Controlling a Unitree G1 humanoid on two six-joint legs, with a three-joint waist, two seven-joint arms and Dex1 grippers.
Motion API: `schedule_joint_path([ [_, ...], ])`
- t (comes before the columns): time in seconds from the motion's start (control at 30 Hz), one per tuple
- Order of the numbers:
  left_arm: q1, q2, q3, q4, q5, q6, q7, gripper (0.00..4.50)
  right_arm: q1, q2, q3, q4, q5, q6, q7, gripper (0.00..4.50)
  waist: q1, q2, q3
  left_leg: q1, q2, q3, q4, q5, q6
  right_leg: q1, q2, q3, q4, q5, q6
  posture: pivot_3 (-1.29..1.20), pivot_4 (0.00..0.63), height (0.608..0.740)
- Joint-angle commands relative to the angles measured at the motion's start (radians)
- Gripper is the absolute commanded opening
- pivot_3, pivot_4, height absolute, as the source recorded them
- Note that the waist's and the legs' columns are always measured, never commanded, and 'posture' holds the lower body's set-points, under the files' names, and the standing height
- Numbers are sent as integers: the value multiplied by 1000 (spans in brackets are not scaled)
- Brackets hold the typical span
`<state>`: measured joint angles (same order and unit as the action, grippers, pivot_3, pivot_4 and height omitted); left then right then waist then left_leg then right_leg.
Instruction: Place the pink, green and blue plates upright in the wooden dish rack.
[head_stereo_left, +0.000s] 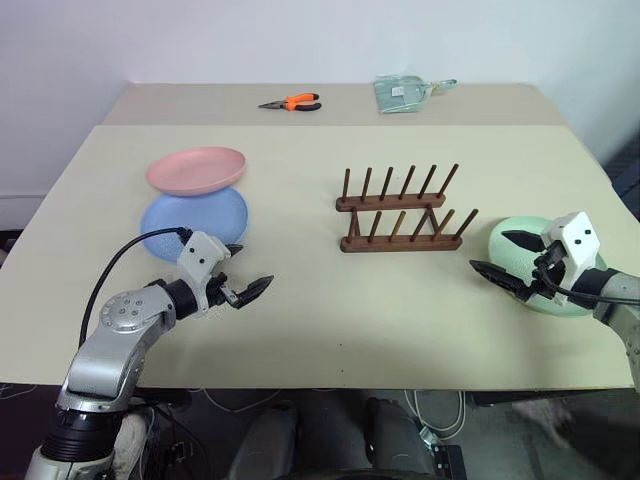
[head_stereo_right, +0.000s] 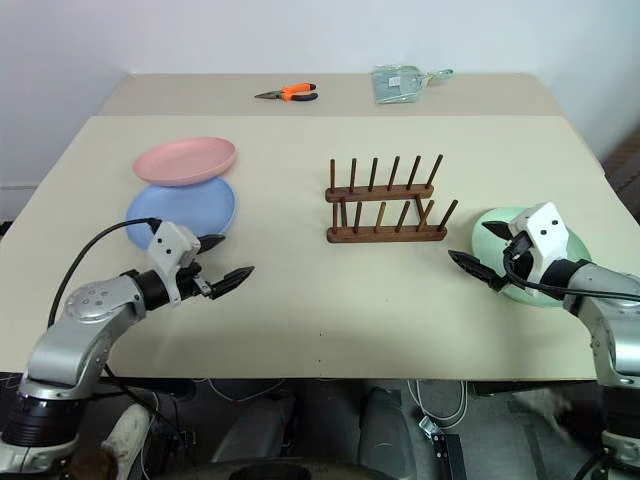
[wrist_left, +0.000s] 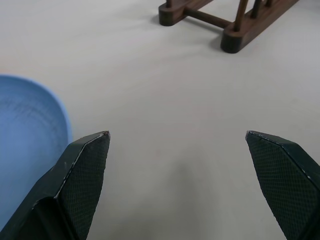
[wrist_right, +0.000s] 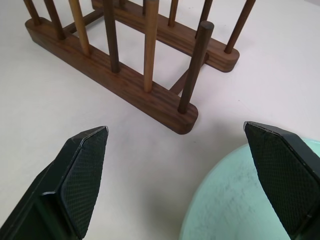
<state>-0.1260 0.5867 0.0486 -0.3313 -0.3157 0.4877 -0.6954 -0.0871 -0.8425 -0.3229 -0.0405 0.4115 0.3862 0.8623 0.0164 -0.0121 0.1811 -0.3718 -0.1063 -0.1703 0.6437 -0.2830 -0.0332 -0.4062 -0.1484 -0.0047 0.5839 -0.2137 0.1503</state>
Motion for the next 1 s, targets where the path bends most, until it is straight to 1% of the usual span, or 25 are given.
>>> schedule_joint_path([
  [0.03,-27,-10,-14,-1,-5,-12,-1,4500,-22,8,-16,-29,-3,-19,-19,4445,-1,0,0,0,0,0,0,0,0,0,0,0,0,0,0,0,150,740],
  [0.13,-41,-23,-36,15,3,-15,-2,4500,-30,8,-1,-29,-2,-6,-16,4445,-2,0,0,0,0,0,0,0,0,0,0,0,0,1,1,0,150,740],
  [0.23,-71,-24,-73,57,-1,-18,-45,4500,-22,-3,5,-55,10,34,-7,4445,-1,0,0,0,-1,0,0,0,0,0,0,0,0,1,1,0,150,740],
  [0.33,-164,-40,-160,161,15,-41,-131,4500,18,-8,4,-142,32,80,2,4445,6,0,0,0,-1,0,0,0,0,0,1,0,0,1,1,0,150,740],
  [0.4,-261,-69,-238,286,62,-95,-187,4500,47,3,8,-218,56,118,-1,4445,18,0,0,0,-1,0,2,0,0,0,1,0,0,1,1,0,150,740],
  [0.53,-396,-114,-313,502,140,-217,-249,4500,104,33,19,-347,85,167,-34,4445,25,0,-1,-1,-1,1,3,0,0,0,1,0,0,2,2,0,150,740],
  [0.6,-535,-204,-340,719,160,-271,-284,4500,172,78,13,-413,85,161,-73,4445,30,-1,0,-1,-1,1,2,0,1,0,1,-1,-1,2,2,0,150,740],
  [0.67,-623,-266,-351,887,181,-324,-314,4500,230,119,4,-474,84,162,-114,4445,41,-2,-1,-2,-2,-1,2,0,1,0,2,-1,-2,4,5,0,150,740],
  [0.77,-700,-336,-359,1067,217,-406,-342,4500,298,156,-27,-552,92,173,-159,4445,39,-2,-1,-2,-2,2,2,0,2,0,1,0,-4,5,7,0,150,740],
  [0.9,-753,-409,-368,1216,259,-492,-375,4500,374,169,-70,-597,91,175,-190,4445,37,-3,-2,-1,-2,2,3,0,2,1,1,0,-4,5,8,0,150,740],
  [1.0,-768,-427,-368,1277,294,-543,-378,3617,393,167,-77,-610,94,175,-200,4500,36,-4,-2,0,-2,2,4,0,2,3,1,0,-4,5,8,0,150,740],
])
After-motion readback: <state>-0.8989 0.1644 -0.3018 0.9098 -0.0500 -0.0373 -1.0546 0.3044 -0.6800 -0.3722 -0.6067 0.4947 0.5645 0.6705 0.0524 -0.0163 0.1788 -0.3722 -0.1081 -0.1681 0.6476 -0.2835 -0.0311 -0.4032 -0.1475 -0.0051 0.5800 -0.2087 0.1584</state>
